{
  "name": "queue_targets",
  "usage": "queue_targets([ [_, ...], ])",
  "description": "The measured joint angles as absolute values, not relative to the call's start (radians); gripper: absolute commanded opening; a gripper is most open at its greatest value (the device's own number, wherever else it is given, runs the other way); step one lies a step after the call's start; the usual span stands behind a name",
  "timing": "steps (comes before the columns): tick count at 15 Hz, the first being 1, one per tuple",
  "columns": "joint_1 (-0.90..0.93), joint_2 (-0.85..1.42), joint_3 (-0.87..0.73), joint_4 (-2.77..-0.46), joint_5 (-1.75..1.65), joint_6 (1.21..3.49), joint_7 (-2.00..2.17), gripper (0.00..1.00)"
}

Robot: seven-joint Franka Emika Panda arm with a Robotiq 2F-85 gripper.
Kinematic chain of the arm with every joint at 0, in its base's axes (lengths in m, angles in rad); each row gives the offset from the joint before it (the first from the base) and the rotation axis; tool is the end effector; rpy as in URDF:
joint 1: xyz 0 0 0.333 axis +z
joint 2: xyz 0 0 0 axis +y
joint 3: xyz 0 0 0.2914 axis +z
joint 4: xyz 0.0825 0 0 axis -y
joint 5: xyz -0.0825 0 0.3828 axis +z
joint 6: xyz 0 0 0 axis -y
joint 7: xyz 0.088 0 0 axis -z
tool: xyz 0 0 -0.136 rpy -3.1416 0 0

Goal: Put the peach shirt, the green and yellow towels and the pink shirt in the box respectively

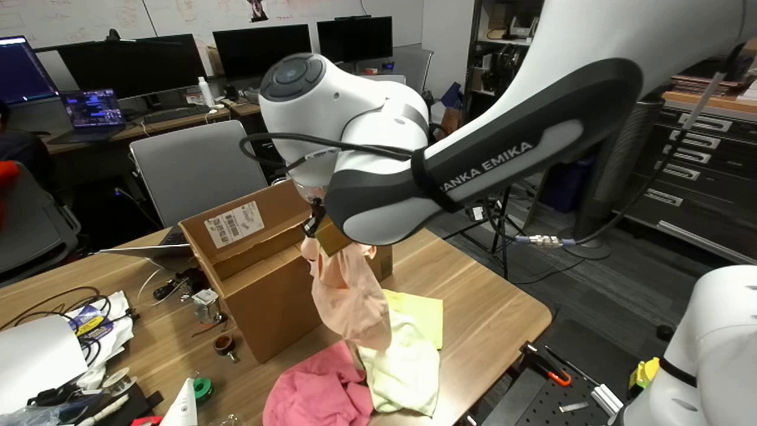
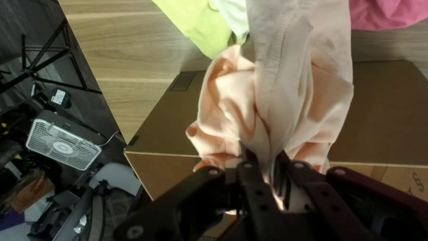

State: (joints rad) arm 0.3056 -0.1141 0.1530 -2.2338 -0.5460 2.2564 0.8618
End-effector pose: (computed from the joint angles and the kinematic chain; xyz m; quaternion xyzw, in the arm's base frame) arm 0.4846 0.2110 0.3857 0.9708 -0.0389 0.1902 0.1411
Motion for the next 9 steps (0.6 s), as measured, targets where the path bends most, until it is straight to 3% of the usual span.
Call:
queue_targets([
  [9, 0.217, -0.138, 0.248, -2.047, -0.623, 2.226, 0.88, 0.04],
])
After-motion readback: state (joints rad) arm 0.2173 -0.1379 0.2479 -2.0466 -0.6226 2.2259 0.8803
